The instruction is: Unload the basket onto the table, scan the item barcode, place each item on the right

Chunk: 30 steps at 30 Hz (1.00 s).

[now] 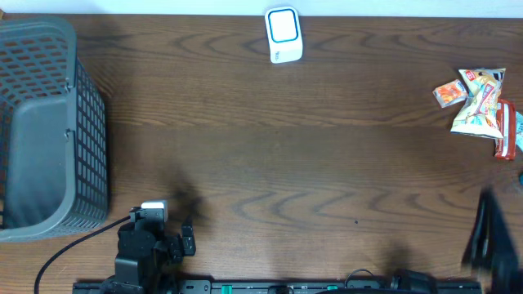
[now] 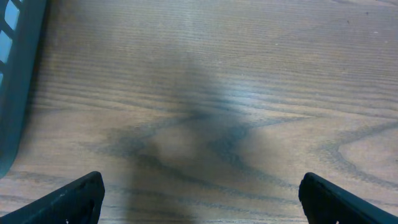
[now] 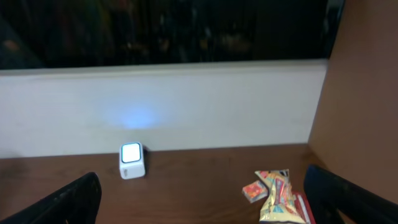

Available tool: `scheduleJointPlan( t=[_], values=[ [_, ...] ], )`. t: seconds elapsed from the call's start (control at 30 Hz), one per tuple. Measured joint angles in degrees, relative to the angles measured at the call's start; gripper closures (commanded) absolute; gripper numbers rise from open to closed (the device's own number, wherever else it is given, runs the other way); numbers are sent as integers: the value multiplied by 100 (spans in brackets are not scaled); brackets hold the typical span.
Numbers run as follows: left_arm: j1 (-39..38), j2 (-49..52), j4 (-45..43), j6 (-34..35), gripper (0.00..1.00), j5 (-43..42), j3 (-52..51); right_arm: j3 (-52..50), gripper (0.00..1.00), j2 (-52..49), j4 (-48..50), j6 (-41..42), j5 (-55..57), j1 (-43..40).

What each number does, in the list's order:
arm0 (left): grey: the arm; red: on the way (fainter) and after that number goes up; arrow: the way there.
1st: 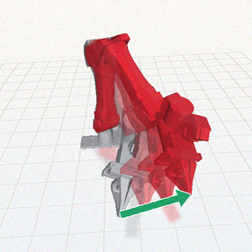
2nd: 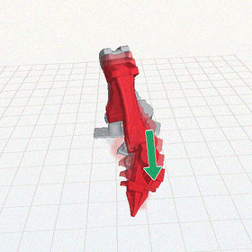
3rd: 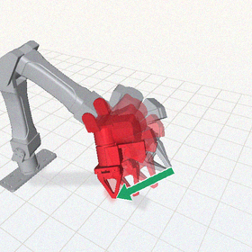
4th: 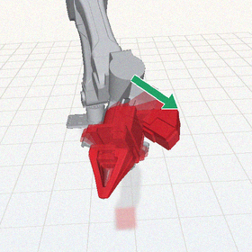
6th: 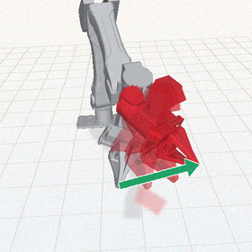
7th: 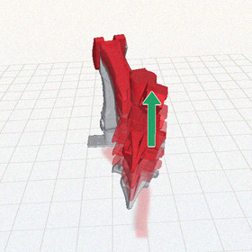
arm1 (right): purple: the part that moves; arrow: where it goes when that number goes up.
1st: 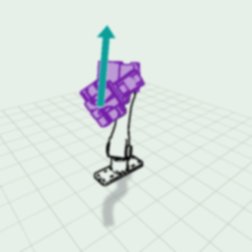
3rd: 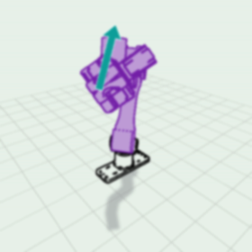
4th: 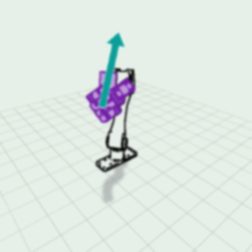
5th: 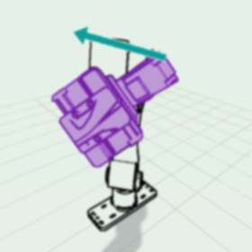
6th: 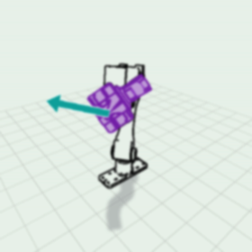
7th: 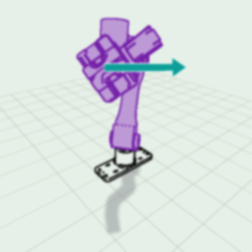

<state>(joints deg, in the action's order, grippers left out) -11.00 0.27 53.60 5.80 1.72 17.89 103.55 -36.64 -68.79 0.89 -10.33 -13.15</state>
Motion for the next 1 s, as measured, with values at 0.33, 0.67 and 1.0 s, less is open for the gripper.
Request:
scheduleJointPlan(
  t=[0.33, 0.67, 1.0],
  values=[
    [0, 0, 2, 0, 0, 0, 0, 22, 1, 1349, -1217, 2, -39, 101],
    [0, 0, 0, 0, 0, 0, 0, -804, 1, 2227, -874, 4, 94, 1303],
    [0, 0, 0, 0, 0, 2, 0, -3794, 1, 3609, 2129, 22, 181, 1375]
  ],
)
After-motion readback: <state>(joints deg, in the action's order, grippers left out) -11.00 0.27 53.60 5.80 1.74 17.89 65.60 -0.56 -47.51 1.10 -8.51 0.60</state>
